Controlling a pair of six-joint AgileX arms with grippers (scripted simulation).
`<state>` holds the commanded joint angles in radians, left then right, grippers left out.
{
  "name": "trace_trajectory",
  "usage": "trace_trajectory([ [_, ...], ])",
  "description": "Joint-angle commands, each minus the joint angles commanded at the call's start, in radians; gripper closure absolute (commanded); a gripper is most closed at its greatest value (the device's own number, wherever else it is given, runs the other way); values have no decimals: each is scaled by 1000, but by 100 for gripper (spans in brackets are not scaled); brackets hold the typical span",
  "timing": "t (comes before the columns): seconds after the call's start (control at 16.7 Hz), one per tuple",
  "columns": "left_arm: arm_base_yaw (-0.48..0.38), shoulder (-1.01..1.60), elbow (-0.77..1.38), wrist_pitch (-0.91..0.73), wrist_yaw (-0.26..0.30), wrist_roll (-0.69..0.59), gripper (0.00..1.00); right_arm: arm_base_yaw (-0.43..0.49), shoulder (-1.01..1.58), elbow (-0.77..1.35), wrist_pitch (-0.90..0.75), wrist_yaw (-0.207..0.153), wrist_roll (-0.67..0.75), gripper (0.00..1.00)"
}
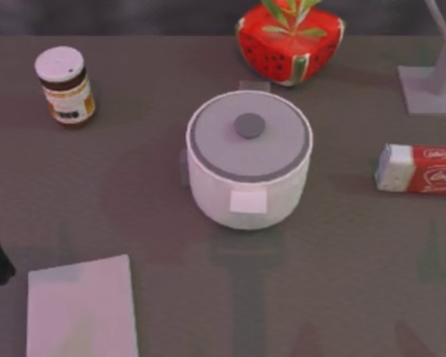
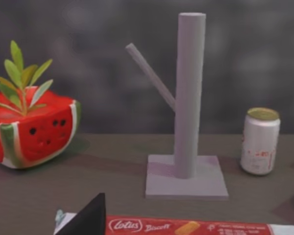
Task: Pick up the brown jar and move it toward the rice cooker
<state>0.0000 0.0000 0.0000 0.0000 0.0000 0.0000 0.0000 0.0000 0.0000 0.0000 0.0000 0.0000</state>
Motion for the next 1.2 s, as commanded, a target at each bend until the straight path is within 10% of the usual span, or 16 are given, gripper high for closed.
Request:
trace_trajectory([
  [0.48, 0, 159, 192, -80, 15, 53, 0, 0, 0, 0, 0, 0, 0, 0],
  [1.2, 3, 1162, 1265, -617, 100, 351, 0, 0, 0, 0, 0, 0, 0, 0],
])
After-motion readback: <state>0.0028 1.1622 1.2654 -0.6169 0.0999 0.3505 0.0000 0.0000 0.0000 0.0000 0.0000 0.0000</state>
